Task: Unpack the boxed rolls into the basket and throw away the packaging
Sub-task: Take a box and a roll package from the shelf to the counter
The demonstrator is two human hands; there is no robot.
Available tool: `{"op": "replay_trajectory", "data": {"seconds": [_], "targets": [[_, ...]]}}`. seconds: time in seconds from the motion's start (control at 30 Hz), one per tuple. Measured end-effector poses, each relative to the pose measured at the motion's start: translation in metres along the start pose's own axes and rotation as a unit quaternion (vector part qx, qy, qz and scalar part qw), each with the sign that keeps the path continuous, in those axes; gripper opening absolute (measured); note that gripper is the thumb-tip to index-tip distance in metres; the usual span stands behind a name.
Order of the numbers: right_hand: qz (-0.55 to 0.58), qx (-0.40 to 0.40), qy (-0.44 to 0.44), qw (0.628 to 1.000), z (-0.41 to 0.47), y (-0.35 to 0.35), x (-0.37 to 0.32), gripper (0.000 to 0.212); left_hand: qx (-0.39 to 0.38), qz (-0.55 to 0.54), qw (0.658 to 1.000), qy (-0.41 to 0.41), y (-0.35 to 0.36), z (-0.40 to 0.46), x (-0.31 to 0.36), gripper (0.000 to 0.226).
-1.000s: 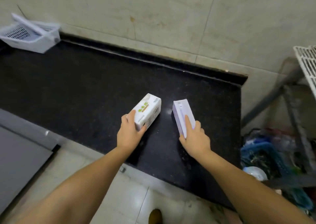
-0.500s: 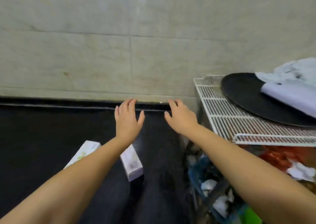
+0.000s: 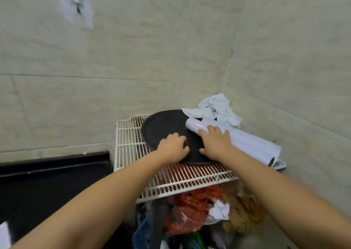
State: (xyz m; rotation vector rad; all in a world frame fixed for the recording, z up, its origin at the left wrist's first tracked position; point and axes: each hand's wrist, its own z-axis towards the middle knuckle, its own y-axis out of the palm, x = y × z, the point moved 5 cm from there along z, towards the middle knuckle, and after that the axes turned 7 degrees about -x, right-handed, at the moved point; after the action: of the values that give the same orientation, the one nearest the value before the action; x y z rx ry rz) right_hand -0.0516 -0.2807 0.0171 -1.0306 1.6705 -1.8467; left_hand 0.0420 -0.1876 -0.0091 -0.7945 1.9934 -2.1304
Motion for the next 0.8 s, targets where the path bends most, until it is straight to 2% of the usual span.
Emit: {"op": "replay_trajectory", "data": {"seconds": [0.07,0.2,0.27,0.37,0.5,0.57,0.7,0.8], "targets": [[-0.053,0.005,-0.011,0.999,0.007,0.009,0.010,0.052,-0.039,0.012,0.999,-0.029,0.015,0.012,0.010,0.037],[-0.089,0.034,-0.015,0.995,0.027,0.006,0.036,0.053,-0.045,0.023,0.997,-0.057,0.020,0.023,0.012,0.043],[-0.042,0.014,0.008,0.999,0.038,0.004,0.058,0.063,-0.039,0.021,0.997,-0.060,0.021,0.023,0.010,0.045],[0.088,-0.069,0.035,0.993,0.052,0.010,0.091,0.085,-0.026,0.014,0.998,-0.058,0.023,0.020,0.008,0.045],[0.193,-0.115,0.046,0.973,0.060,0.018,0.111,0.091,-0.027,0.012,0.998,-0.058,0.023,0.021,0.008,0.046],[0.206,-0.117,0.055,0.970,0.063,0.019,0.114,0.087,-0.030,0.013,0.998,-0.058,0.023,0.021,0.007,0.045],[0.193,-0.113,0.055,0.973,0.059,0.017,0.109,0.064,-0.024,0.023,0.998,-0.052,0.023,0.020,0.008,0.045],[0.205,-0.056,0.037,0.976,0.050,-0.005,0.098,0.053,-0.044,0.032,0.998,-0.045,0.018,0.018,0.009,0.045]]}}
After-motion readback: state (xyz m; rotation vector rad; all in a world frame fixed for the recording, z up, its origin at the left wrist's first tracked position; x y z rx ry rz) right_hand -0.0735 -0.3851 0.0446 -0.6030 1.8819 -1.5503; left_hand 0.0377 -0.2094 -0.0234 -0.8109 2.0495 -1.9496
